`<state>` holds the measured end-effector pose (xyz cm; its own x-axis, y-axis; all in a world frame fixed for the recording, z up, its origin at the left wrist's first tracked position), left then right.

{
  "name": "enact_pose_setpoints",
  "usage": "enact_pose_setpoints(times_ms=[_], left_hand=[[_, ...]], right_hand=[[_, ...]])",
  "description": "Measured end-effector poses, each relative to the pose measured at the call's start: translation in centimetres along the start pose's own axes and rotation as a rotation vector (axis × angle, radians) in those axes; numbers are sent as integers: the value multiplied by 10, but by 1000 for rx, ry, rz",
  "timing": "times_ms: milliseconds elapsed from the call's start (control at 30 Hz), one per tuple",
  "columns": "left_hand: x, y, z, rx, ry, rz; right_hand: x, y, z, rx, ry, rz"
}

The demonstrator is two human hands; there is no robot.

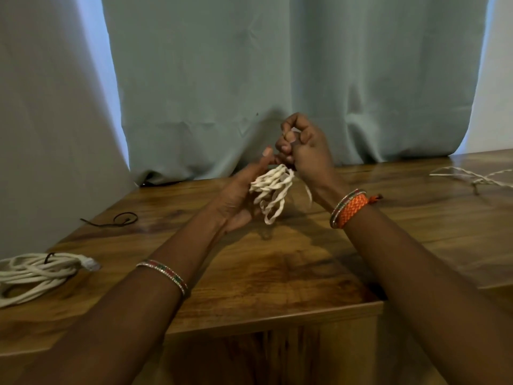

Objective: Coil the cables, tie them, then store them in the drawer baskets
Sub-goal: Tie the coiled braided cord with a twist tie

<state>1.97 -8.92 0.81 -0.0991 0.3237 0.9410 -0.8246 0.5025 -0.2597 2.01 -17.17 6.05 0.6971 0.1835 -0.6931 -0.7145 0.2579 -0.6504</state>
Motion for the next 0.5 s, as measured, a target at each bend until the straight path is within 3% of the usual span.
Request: enact_pose_setpoints(times_ms=[100, 267, 400, 500], left_hand=[[-5, -6, -1, 29, -121, 45], [-24, -10, 7, 62, -184, -1], [-32, -8, 6, 54, -87, -12], [-25, -10, 0, 71, -188, 75]], right_hand=[[-4, 1, -8, 69, 182, -137], [3, -4, -32, 352, -123, 21], [9, -2, -24, 314, -91, 26], [7, -2, -26, 280, -68, -8]])
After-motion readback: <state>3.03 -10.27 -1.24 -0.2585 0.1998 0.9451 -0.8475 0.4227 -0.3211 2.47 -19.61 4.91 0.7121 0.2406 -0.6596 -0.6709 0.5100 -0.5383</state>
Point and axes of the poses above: each hand's wrist, its own y-axis away from the middle knuckle, its own z-axis out of the palm, x = y × z, the point moved 7 cm from there along -y, towards the middle knuckle, and after that the axes turned 11 degrees about x, right-handed, at the moved point
